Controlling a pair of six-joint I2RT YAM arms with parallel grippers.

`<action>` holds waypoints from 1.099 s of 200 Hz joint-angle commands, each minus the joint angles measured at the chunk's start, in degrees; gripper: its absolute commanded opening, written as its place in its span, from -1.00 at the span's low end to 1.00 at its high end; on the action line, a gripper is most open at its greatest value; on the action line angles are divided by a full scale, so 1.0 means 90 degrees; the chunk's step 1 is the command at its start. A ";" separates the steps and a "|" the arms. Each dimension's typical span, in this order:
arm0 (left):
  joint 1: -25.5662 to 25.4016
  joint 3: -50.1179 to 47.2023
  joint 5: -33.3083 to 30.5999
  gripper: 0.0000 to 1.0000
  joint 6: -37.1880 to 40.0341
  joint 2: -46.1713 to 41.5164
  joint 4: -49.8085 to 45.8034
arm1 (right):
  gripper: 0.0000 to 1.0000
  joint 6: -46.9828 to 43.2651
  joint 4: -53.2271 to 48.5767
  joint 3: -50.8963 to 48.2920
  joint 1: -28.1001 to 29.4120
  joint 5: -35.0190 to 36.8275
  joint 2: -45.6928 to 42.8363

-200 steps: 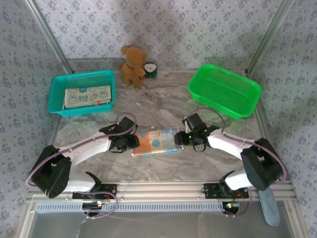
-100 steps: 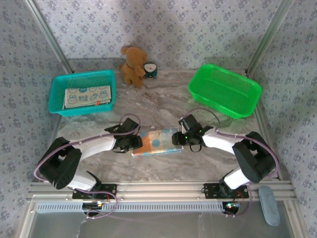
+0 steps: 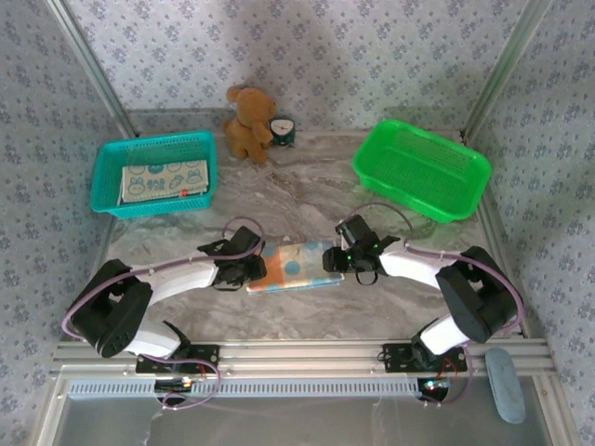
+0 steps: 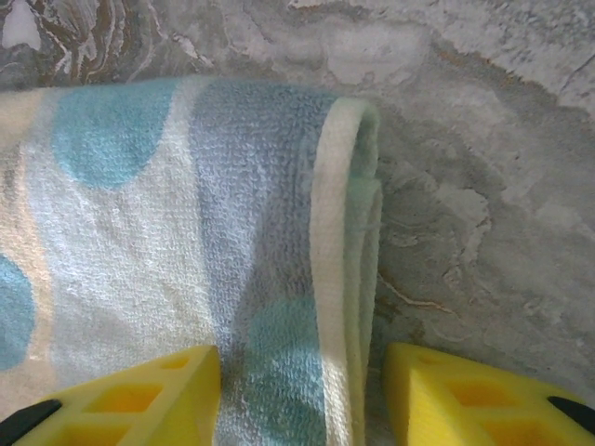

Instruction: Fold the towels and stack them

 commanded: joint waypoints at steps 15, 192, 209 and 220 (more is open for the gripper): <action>-0.0113 -0.0347 0.0082 -0.58 -0.0193 0.0728 0.0447 | 0.25 0.0181 -0.0260 0.0012 0.0045 0.0370 -0.0413; 0.0771 0.4164 -0.2057 -1.00 0.3119 -0.1040 -0.5149 | 1.00 0.0334 -0.1269 0.0520 -0.0171 0.1237 -0.2394; 0.1001 0.4920 -0.2246 -1.00 0.3688 -0.0965 -0.5430 | 1.00 0.0293 -0.1253 0.0580 -0.0196 0.1148 -0.2378; 0.1178 0.5311 -0.2358 -1.00 0.3962 -0.0905 -0.5503 | 1.00 0.0202 -0.1295 0.0649 -0.0218 0.1071 -0.2333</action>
